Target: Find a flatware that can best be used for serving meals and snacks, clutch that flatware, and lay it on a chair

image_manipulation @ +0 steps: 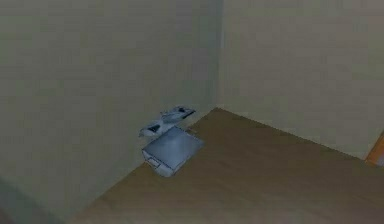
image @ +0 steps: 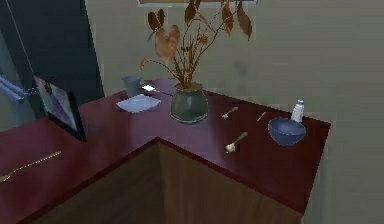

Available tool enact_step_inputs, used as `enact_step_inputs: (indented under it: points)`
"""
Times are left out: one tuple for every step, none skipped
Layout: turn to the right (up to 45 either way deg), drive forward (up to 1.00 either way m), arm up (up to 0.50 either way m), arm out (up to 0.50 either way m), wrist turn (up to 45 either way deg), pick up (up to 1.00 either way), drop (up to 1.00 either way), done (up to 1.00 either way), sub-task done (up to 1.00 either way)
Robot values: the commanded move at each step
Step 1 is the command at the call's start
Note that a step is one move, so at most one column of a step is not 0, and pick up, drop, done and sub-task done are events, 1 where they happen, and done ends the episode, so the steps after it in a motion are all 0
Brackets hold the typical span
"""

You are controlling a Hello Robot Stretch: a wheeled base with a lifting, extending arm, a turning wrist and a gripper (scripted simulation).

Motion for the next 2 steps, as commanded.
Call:
enact_step_inputs:
  points:
    - [0.0,0.05,0.00,0.00,0.0,0.00,0.00,0.00,0.00]
    - [-45.0,0.00,0.00,0.00,0.0,0.00,0.00,0.00,0.00]
